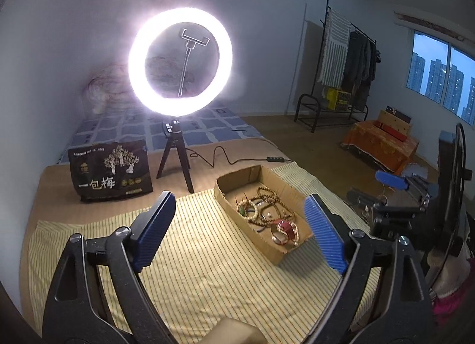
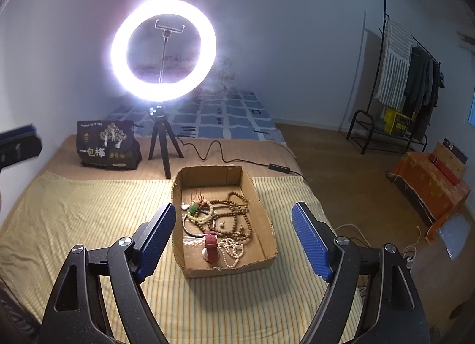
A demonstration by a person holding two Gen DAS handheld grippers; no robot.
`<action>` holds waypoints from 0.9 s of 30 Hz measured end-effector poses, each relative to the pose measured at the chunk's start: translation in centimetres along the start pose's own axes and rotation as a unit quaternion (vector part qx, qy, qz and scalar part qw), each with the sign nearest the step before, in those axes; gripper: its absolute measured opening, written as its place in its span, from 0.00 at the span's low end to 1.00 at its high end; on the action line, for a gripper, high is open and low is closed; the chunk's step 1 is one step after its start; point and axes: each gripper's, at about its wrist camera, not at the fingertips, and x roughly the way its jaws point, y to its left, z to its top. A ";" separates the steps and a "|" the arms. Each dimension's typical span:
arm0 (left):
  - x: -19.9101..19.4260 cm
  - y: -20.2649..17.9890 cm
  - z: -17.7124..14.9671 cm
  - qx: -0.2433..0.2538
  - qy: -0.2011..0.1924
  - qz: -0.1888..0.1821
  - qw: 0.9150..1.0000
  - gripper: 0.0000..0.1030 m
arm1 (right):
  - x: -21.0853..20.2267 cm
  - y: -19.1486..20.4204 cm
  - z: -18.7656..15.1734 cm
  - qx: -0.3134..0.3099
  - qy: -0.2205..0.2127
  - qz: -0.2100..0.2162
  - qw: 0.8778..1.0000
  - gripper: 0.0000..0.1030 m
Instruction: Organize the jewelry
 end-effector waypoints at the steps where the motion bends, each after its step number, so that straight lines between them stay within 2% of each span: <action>1: -0.1 -0.1 -0.1 0.003 0.001 0.000 1.000 0.88 | -0.2 0.0 0.0 0.003 -0.003 0.000 1.000 0.78; 3: -0.6 -0.4 -0.7 0.012 -0.003 0.006 1.000 0.90 | -0.5 0.0 0.0 0.006 -0.007 0.001 1.000 0.78; 6: -1.1 -1.0 -1.3 0.026 -0.004 0.014 1.000 0.98 | -0.8 0.2 -0.1 0.005 -0.015 -0.001 1.000 0.79; 12: -1.7 -1.6 -2.0 0.037 -0.005 0.030 0.999 0.99 | -1.0 0.2 -0.5 0.011 -0.016 -0.005 1.000 0.79; 27: -1.5 -2.4 -2.6 0.051 -0.002 0.033 0.998 0.99 | -0.9 0.0 -0.7 0.018 -0.012 -0.015 1.000 0.79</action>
